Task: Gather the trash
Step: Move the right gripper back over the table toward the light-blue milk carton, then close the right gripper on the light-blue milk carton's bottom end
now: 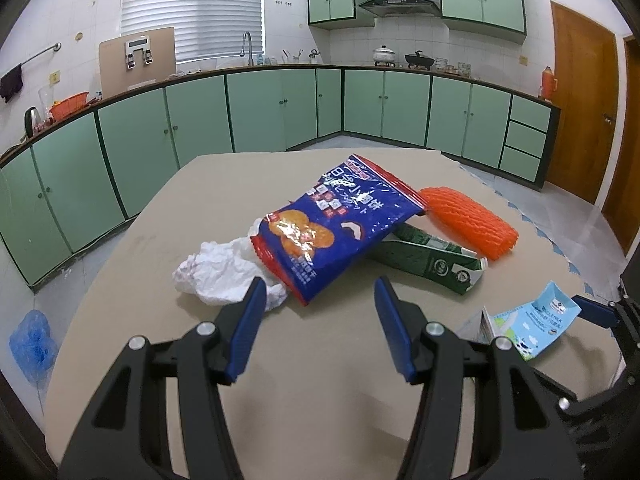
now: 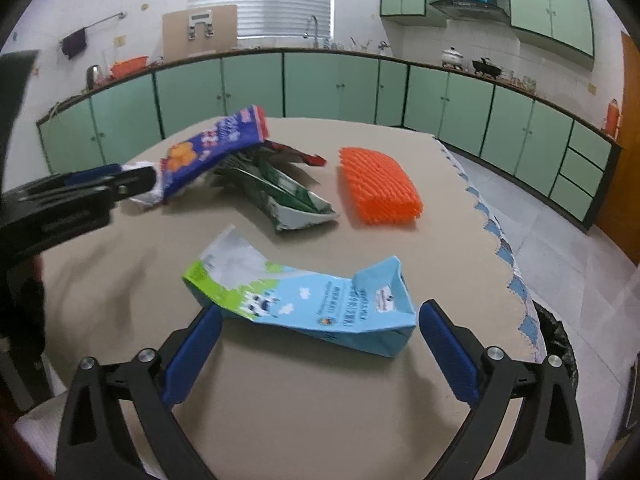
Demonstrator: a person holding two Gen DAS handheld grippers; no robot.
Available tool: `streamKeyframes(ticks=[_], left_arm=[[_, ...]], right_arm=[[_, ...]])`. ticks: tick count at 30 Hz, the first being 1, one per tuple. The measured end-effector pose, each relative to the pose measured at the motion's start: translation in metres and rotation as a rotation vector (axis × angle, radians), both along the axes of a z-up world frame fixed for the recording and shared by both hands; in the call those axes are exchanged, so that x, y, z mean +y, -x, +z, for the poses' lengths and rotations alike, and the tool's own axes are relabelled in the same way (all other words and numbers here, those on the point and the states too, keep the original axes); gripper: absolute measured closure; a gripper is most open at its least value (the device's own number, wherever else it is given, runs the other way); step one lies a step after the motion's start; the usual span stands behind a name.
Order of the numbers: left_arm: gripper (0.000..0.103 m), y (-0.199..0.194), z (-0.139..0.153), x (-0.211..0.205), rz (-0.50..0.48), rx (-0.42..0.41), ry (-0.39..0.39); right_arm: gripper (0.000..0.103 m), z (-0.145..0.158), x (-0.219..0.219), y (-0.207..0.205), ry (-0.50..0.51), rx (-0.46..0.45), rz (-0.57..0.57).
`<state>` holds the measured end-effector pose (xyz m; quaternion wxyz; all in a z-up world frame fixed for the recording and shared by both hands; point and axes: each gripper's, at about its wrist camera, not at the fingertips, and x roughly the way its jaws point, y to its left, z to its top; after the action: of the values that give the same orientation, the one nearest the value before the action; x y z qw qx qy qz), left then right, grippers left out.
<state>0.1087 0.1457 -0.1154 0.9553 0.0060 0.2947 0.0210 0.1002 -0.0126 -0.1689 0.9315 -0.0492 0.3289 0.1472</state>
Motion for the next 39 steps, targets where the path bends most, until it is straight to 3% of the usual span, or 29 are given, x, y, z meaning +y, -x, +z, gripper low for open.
streamKeyframes(ticks=[7, 14, 17, 19, 21, 29, 30, 31, 32, 35, 39], left_arm=[[0.049, -0.003, -0.003, -0.007, -0.017, 0.013, 0.006], [0.048, -0.006, -0.004, -0.020, -0.039, 0.014, -0.001], [0.048, -0.007, -0.006, -0.023, -0.037, 0.016, -0.001], [0.048, -0.008, -0.006, -0.023, -0.036, 0.019, -0.001], [0.048, -0.008, -0.006, -0.023, -0.037, 0.020, -0.005], [0.048, -0.009, -0.008, -0.023, -0.035, 0.022, -0.004], [0.048, -0.009, -0.008, -0.023, -0.034, 0.021, -0.007], [0.048, -0.009, -0.008, -0.022, -0.032, 0.022, -0.008], [0.048, -0.009, -0.009, -0.021, -0.031, 0.026, -0.008], [0.047, -0.009, -0.012, -0.018, -0.028, 0.037, -0.006], [0.048, -0.008, -0.012, -0.017, -0.025, 0.040, -0.001]], right_arm=[[0.006, -0.002, -0.025, -0.025, -0.084, 0.050, -0.076], [0.007, -0.001, -0.032, -0.040, -0.113, 0.084, -0.045], [0.030, -0.002, -0.032, -0.042, -0.131, 0.100, -0.019], [0.057, -0.004, -0.032, -0.041, -0.138, 0.117, -0.007], [0.065, -0.005, -0.034, -0.039, -0.161, 0.130, 0.004], [0.065, -0.001, -0.029, -0.022, -0.191, 0.168, 0.110], [0.062, 0.000, -0.028, -0.020, -0.185, 0.158, 0.112], [0.050, 0.002, -0.027, -0.020, -0.167, 0.141, 0.105], [0.045, 0.003, -0.027, -0.019, -0.149, 0.125, 0.095], [0.041, 0.007, -0.028, -0.024, -0.103, 0.093, 0.082], [0.024, 0.008, -0.027, -0.036, -0.082, 0.099, 0.087]])
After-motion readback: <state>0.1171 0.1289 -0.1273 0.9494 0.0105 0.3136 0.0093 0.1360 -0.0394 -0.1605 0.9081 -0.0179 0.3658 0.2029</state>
